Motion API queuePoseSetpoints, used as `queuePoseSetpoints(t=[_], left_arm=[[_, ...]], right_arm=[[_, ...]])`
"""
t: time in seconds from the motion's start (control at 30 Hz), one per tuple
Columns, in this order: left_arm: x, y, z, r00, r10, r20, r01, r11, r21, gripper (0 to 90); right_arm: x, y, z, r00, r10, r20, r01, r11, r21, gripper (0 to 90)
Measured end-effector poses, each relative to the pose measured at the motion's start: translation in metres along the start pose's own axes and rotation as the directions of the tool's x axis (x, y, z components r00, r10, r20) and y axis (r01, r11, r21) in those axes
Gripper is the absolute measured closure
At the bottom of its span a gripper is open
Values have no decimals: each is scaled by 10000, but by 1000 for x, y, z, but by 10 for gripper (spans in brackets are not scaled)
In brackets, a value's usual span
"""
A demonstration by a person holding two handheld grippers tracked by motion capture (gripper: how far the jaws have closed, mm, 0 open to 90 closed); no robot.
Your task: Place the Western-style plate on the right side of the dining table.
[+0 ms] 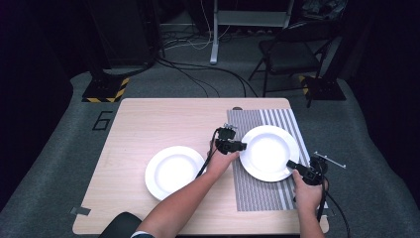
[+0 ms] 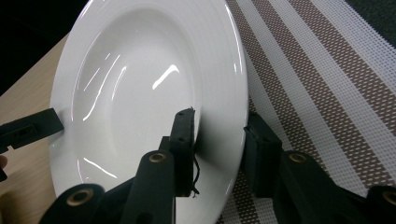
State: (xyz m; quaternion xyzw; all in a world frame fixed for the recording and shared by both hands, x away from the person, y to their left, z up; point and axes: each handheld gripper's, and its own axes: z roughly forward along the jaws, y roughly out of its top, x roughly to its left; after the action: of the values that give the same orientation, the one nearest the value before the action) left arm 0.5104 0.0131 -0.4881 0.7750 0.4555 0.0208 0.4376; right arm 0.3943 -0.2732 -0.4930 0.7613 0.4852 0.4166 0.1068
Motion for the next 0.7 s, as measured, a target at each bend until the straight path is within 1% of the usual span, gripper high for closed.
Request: queuePoseSetpoints(t=[0.03,0.07,0.1,0.13,0.17,0.27,0.43,0.5,0.7], left_arm=[[-1,-1,1,10000,18,-47,-18,10000,-2,684],[-2,-1,2,9998,129,-118,-129,9999,42,680],[-2,-1,4,9999,99,-127,-98,9999,79,679],[-2,-1,5,9997,175,-144,-173,9998,136,678],[-3,-2,6,9998,66,-177,-64,9999,102,678],[-5,-2,8,9994,165,-298,-164,9999,44,668],[-7,-2,10,9989,249,-408,-248,9997,42,655],[-7,-2,11,9984,293,-474,-293,9996,21,647],[-8,-1,12,9985,288,-469,-288,9996,14,641]], right_arm=[[0,0,0,10000,-26,49,26,10000,18,678],[-1,0,1,9999,-63,97,63,10000,8,677],[0,1,2,9998,-75,187,75,10000,-6,675],[-1,0,2,9996,-106,246,106,9999,-18,675],[-1,0,2,9995,-128,291,128,9999,-4,675],[-2,0,3,9992,-157,364,158,9999,-12,669],[0,-2,5,9972,-441,607,448,9990,-93,655],[1,-2,6,9965,-484,683,492,9987,-105,653],[2,-3,8,9938,-650,906,663,9977,-110,637]])
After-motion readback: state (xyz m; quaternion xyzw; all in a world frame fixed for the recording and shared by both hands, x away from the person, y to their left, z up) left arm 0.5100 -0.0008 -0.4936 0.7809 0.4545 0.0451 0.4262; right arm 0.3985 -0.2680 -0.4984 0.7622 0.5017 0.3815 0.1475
